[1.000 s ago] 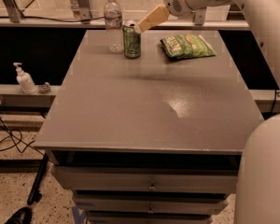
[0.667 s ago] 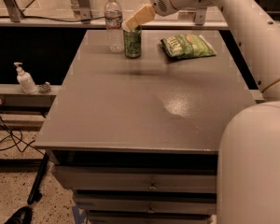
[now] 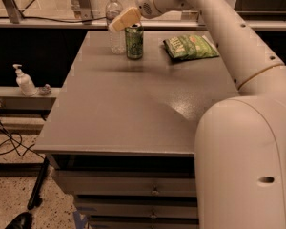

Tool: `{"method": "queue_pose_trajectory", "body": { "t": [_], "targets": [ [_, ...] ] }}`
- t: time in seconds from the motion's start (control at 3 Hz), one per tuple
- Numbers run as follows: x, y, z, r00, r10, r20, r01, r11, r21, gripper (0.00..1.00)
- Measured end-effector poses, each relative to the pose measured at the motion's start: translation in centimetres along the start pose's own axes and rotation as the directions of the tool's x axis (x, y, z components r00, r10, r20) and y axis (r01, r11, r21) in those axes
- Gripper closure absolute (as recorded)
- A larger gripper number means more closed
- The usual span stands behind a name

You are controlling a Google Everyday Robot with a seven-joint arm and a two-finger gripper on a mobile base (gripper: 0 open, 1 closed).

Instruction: Pick water bottle

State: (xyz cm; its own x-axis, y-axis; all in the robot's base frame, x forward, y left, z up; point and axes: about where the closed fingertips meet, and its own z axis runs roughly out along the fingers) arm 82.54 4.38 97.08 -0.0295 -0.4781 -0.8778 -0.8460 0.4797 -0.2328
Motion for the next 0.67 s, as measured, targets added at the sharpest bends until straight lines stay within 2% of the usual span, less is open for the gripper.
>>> {"method": "queue_pose_trajectory", "body": {
  "t": [0.33,0.67],
  "targets": [
    [0.4,-0.1,1.9,1.000,0.016,-0.008,-0.016,0.9998,-0.009,0.00],
    [0.5,-0.5,3.7,1.000,0.025,-0.010,-0.025,0.9996,-0.014,0.19]
  ]
}}
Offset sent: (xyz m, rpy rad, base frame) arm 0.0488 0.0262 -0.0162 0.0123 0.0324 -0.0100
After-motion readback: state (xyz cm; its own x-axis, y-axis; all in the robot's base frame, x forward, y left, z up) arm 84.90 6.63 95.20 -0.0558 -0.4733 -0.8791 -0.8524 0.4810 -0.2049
